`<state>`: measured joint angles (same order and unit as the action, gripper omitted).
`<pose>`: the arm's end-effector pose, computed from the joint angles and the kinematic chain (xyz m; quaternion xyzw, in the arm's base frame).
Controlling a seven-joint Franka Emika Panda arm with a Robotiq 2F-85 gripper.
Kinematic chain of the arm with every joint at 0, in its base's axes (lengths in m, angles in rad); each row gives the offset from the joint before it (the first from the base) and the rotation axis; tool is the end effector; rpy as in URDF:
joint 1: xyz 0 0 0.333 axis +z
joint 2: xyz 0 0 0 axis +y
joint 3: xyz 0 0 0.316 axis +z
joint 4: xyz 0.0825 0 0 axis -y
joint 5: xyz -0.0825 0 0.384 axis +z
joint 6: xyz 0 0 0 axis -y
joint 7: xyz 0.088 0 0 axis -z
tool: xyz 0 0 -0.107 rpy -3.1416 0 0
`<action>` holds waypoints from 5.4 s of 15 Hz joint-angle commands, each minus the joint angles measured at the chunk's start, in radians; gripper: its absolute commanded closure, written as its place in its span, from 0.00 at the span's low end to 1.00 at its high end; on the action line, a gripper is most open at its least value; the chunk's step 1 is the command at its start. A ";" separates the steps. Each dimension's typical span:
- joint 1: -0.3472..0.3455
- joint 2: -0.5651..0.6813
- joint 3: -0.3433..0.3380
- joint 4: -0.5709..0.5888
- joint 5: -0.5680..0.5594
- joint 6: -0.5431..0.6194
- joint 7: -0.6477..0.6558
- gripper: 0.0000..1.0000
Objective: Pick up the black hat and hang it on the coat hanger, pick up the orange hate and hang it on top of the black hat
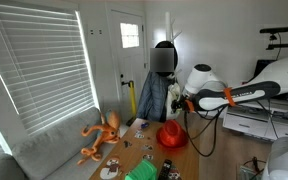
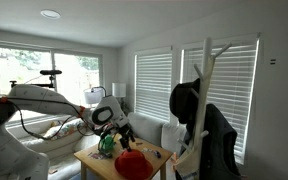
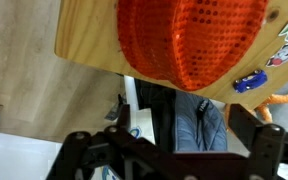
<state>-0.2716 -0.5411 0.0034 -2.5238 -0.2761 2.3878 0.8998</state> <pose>0.4005 -0.1125 0.5049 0.8531 -0.4688 0.2245 0.0459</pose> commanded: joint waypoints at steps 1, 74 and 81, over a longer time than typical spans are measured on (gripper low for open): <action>-0.002 0.049 -0.022 -0.006 0.055 0.005 -0.046 0.00; -0.033 0.245 0.101 0.708 -0.621 0.090 -0.277 0.99; -0.009 0.282 0.059 0.750 -0.858 0.042 -0.122 0.99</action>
<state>-0.2965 -0.2879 0.0804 -1.8161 -1.0349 2.4671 0.7027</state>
